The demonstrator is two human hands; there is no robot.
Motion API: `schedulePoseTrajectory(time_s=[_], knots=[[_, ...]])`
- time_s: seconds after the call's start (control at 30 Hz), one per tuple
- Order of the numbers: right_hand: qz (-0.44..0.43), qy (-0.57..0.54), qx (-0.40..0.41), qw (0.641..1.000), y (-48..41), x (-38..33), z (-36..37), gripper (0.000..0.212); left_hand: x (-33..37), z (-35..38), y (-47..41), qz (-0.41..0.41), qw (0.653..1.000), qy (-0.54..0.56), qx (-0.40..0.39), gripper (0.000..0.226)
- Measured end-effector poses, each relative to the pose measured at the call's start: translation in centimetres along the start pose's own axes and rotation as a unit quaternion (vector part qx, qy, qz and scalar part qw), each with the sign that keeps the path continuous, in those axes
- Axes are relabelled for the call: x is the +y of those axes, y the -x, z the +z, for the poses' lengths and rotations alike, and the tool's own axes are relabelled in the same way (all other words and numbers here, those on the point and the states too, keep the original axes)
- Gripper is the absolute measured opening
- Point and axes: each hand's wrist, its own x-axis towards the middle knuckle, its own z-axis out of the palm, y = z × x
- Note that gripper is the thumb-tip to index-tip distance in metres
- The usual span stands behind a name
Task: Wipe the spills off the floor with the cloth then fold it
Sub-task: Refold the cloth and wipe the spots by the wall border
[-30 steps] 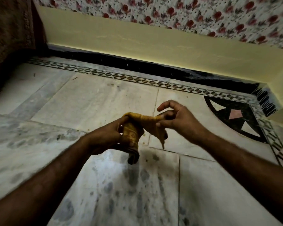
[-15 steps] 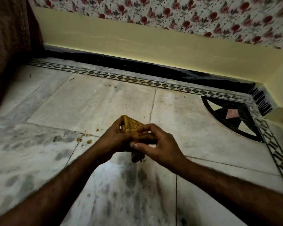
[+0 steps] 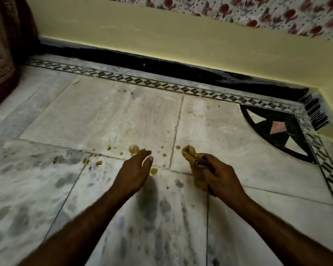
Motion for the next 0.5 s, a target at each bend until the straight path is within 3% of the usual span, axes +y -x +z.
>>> schedulePoseTrajectory(time_s=[0.1, 0.2, 0.33, 0.43, 0.5], knots=[[-0.058, 0.168, -0.125, 0.976, 1.3, 1.1, 1.6, 0.059, -5.1, 2.3, -0.1, 0.034, 0.979, -0.199, 0.002, 0.069], [-0.023, 0.167, -0.229, 0.959, 1.0, 3.2, 4.0, 0.063, -9.1, 5.3, 0.3, 0.059, 0.949, -0.308, -0.014, 0.083], [-0.039, 0.269, -0.147, 0.951, -1.0, 6.1, 6.4, 0.060, -11.2, 7.9, 0.2, 0.064, 0.939, -0.339, -0.012, 0.073], [-0.077, 0.375, -0.151, 0.911, -1.3, 8.6, 9.0, 0.071, -11.8, 8.7, 0.2, 0.071, 0.934, -0.350, -0.018, 0.070], [-0.086, 0.398, -0.129, 0.904, -1.1, 9.1, 10.5, 0.072, -12.2, 9.0, 0.1, 0.076, 0.937, -0.341, -0.008, 0.069]])
